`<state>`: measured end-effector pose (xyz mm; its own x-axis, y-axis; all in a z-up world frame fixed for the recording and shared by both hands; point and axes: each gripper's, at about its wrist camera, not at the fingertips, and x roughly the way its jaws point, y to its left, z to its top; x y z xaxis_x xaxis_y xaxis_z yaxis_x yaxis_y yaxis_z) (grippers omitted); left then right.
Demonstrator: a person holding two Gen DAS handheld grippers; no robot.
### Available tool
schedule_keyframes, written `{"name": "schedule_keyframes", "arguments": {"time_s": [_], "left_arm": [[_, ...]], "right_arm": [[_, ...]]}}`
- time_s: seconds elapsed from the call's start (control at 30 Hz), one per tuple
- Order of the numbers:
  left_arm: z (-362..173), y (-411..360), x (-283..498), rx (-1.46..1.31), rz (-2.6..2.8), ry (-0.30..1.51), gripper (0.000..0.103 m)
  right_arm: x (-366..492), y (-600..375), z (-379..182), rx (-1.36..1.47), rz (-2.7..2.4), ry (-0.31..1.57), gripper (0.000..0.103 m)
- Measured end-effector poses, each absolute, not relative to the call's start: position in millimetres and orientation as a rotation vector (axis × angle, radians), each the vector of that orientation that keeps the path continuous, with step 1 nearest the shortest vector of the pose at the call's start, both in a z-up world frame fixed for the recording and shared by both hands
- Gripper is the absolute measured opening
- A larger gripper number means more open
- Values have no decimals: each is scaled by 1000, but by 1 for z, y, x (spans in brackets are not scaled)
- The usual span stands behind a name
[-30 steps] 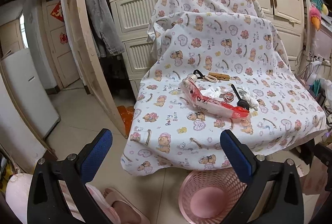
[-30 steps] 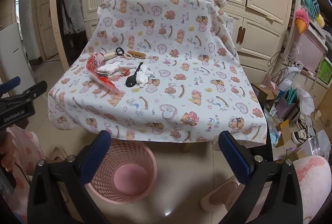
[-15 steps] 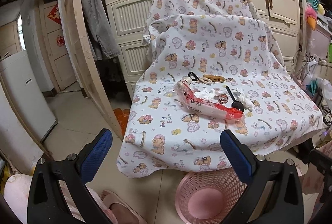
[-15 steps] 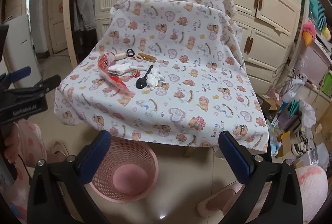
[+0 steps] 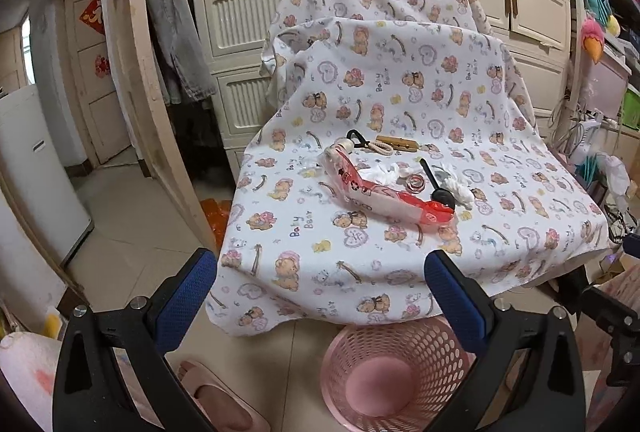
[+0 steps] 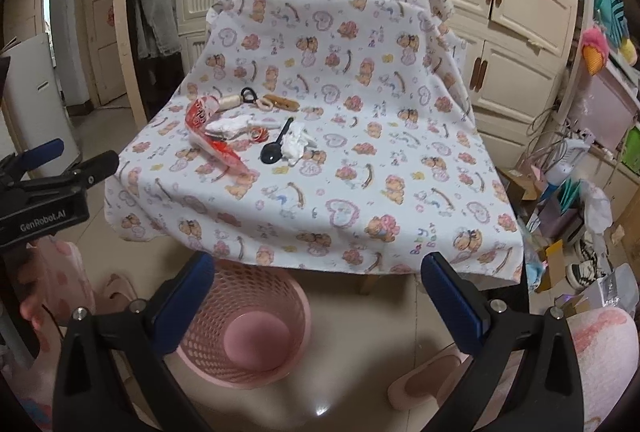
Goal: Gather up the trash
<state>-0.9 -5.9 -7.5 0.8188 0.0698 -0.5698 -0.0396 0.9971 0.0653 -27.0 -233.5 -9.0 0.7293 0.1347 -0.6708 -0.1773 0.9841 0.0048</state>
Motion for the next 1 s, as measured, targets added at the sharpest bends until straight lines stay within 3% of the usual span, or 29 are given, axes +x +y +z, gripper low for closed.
{"name": "schedule_keyframes", "arguments": {"time_s": [0.27, 0.43, 0.57, 0.67, 0.73, 0.8, 1.0], "left_arm": [[6, 0, 19, 33, -24, 690, 98], [27, -1, 56, 65, 10, 720, 98], [23, 7, 90, 3, -16, 758, 98], [-7, 18, 98, -85, 13, 780, 98], [-28, 24, 101, -146, 12, 829, 98], [-38, 26, 110, -203, -8, 883, 98], [-31, 15, 132, -197, -40, 817, 98]], "right_arm": [[-5, -238, 5, 35, 264, 772, 75], [28, -238, 36, 7, 270, 720, 50], [59, -236, 42, 24, 315, 726, 45], [76, -235, 16, 56, 314, 747, 41], [83, -236, -14, 96, 304, 823, 32], [90, -234, -30, 109, 312, 887, 32], [101, -230, -28, 112, 305, 845, 32]]}}
